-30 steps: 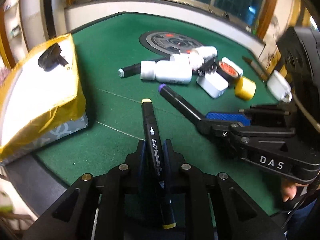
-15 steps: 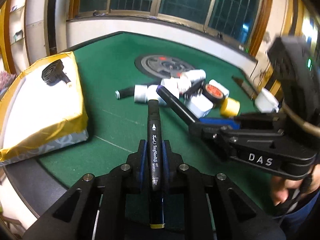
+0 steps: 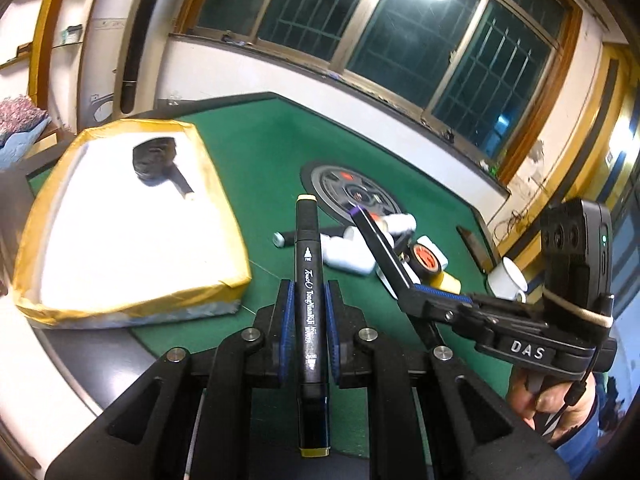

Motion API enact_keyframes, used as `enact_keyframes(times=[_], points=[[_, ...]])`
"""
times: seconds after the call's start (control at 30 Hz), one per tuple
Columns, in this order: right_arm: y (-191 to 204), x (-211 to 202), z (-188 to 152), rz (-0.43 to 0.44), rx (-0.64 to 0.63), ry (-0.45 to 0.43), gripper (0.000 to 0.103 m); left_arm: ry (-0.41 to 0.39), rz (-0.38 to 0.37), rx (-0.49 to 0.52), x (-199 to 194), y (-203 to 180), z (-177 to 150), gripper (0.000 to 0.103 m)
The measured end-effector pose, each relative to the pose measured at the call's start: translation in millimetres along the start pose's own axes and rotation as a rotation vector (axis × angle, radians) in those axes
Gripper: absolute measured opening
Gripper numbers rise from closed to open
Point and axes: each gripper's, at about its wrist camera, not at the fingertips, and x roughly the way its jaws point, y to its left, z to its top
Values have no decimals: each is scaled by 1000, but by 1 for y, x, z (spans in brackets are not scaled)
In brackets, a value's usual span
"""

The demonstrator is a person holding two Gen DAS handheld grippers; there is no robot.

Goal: Organize rigid objects
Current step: 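Carry the yellow-capped marker with the left tool while the right tool carries the purple-capped marker to the tray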

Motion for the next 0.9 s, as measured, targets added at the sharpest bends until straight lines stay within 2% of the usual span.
enact_keyframes(times=[0.47,0.9], points=[[77,32,58,63,-101,10,13,-70,51,-79,-31,64,50,13],[116,102,101,123,-91,85,13,-20,134,-152,-16,135,78,13]])
